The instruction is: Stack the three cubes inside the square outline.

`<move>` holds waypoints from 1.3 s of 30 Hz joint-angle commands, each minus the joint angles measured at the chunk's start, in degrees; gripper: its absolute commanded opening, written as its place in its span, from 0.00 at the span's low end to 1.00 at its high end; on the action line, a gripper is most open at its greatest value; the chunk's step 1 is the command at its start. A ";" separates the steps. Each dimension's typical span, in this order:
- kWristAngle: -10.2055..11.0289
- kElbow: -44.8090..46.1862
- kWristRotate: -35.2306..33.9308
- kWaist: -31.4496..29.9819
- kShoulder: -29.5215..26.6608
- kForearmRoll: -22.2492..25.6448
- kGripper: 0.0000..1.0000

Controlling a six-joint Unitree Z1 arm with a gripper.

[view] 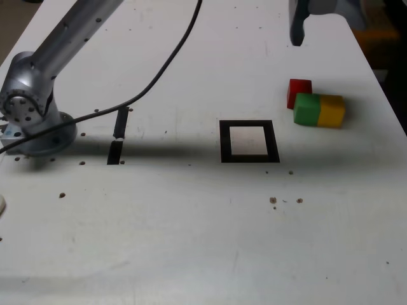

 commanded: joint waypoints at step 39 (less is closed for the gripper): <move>-5.07 2.10 0.08 0.84 10.73 1.36 0.60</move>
